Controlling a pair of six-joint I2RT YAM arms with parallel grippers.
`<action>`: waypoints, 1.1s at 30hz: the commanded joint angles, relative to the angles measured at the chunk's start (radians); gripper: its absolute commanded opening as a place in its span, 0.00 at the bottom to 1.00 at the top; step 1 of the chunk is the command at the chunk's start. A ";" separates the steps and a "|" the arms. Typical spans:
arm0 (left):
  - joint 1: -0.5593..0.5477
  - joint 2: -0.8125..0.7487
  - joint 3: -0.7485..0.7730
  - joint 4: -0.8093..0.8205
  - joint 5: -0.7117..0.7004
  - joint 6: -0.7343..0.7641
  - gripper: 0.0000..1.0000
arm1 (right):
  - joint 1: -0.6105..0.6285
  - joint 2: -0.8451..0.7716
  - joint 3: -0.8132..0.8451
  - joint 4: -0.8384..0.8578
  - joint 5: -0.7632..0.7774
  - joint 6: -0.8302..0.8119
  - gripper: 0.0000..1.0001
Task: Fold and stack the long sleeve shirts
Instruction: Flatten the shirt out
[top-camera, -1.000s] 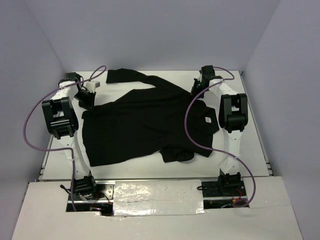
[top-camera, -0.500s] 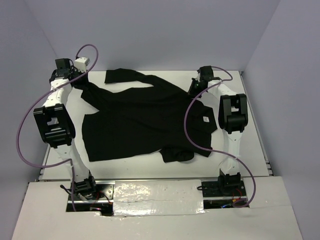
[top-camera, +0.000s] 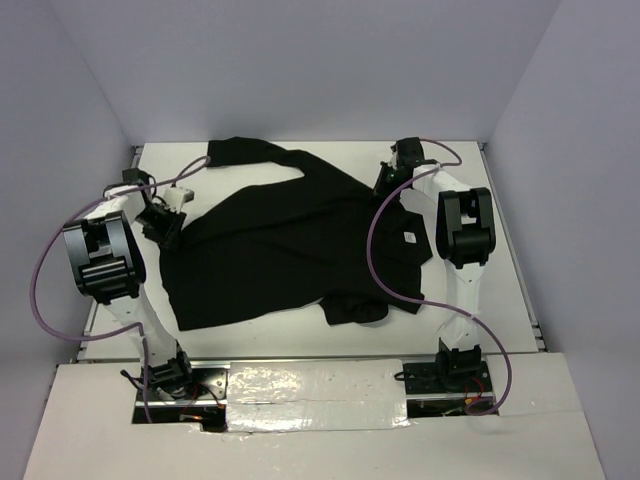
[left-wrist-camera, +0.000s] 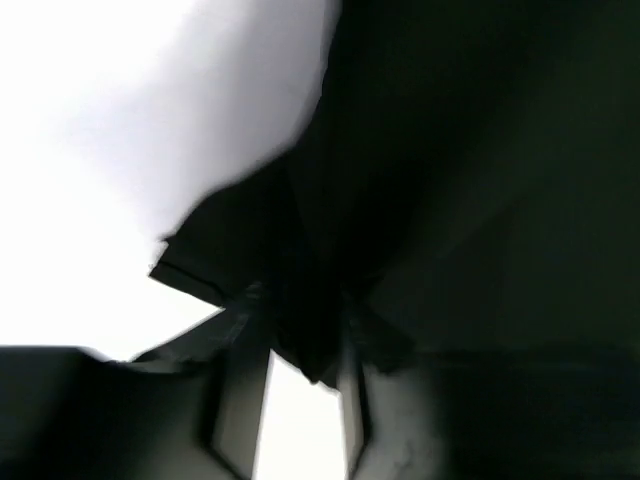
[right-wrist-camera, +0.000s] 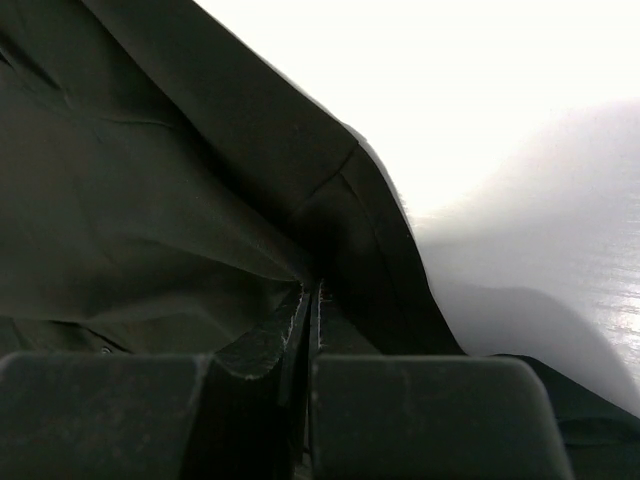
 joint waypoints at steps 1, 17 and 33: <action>-0.022 -0.046 0.000 -0.176 0.018 0.288 0.45 | 0.007 -0.082 -0.005 0.019 -0.003 -0.004 0.00; -0.224 0.340 0.642 -0.150 0.255 -0.030 0.72 | 0.007 -0.074 0.014 -0.024 0.021 -0.030 0.00; -0.298 0.307 0.576 0.023 0.070 -0.130 0.00 | 0.007 -0.094 -0.026 0.002 0.018 -0.024 0.00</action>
